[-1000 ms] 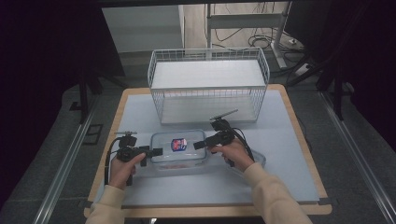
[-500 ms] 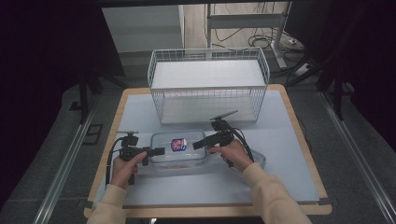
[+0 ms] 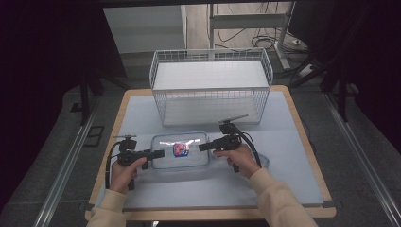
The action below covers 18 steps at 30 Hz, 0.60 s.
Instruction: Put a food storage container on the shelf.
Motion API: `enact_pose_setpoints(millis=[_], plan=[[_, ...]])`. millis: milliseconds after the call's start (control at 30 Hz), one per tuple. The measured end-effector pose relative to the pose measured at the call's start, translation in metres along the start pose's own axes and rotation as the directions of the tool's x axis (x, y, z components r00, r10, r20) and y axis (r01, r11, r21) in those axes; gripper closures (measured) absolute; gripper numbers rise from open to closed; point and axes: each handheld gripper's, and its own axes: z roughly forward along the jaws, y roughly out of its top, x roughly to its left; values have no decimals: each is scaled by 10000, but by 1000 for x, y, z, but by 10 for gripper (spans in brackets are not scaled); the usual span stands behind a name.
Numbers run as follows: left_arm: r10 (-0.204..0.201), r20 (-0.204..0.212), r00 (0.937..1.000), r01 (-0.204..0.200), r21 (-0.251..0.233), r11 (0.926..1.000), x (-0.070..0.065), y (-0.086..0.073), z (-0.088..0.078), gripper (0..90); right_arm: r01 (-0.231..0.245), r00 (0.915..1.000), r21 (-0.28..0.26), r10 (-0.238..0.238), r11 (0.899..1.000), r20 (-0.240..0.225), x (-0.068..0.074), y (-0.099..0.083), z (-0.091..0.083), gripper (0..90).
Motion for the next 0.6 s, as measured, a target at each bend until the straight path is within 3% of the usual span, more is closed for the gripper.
enact_pose_setpoints(millis=[600], plan=[[302, -103, 9995, -306, -420, 9986, -7, -7, -7, 384, 207, 9993, -325, -217, 9993, -298, 1, -8, -9, 483]])
